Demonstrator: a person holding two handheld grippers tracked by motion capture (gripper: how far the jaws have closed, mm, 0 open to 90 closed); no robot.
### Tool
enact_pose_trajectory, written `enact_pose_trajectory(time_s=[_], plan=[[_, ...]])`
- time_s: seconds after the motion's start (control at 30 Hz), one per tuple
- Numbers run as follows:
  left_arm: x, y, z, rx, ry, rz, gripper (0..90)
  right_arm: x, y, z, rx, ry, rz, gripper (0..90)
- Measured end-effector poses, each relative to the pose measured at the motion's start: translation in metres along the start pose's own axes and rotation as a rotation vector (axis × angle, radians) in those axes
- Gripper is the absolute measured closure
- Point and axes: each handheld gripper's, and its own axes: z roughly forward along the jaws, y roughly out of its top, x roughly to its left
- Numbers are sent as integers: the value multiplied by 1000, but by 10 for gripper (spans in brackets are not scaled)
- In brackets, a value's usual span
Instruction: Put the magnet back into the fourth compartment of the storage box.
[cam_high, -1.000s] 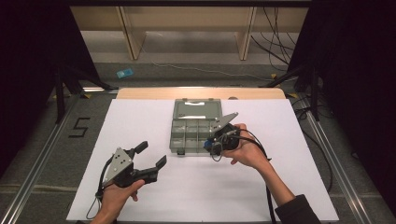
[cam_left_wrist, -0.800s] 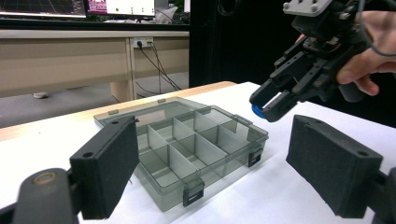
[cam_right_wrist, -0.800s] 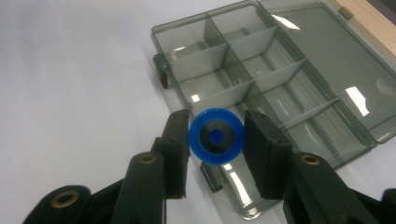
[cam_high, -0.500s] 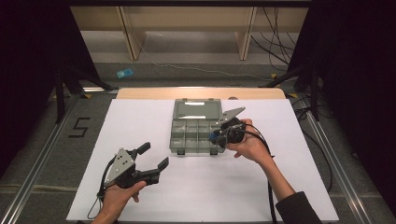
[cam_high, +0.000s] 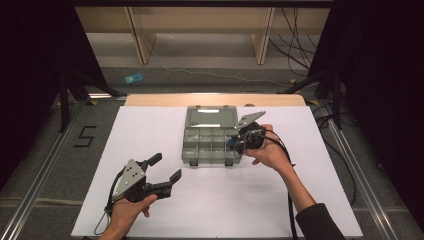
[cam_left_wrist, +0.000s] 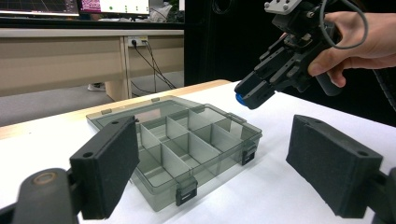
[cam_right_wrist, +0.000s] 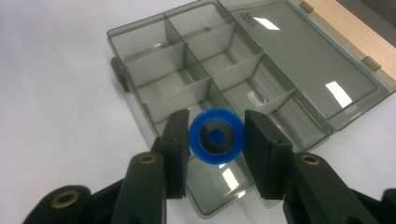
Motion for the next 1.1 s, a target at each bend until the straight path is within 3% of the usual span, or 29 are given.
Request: enact_pose_trajectory(time_s=[0.2, 0.33, 0.47, 0.53, 0.6, 0.97, 1.0, 1.03, 1.07, 1.1], plan=[[0, 0, 0, 1, -1, 0, 160, -4, 0, 6, -9, -13, 12, 625], [0, 0, 0, 1, -2, 0, 160, -6, 1, 5, 18, -14, 23, 625], [0, 0, 0, 1, 0, -1, 160, -9, 3, 4, -4, -22, 0, 625], [-1, 0, 0, 2, 0, 0, 160, -7, 4, 4, -2, -29, 28, 625], [-1, 0, 0, 2, 2, -2, 160, -10, 4, 5, -16, -36, -2, 625], [0, 0, 0, 1, 0, 1, 160, -13, 4, 8, -2, -41, 22, 625], [0, 0, 0, 1, 0, -1, 160, -15, 4, 8, -11, -50, 6, 625], [0, 0, 0, 1, 0, 0, 160, -15, 5, 7, 12, -41, 30, 625], [-1, 0, 0, 1, 1, -1, 160, -17, 4, 9, -14, -49, 7, 625], [0, -1, 2, -9, -6, -3, 160, -17, 4, 9, -6, -51, 29, 625]])
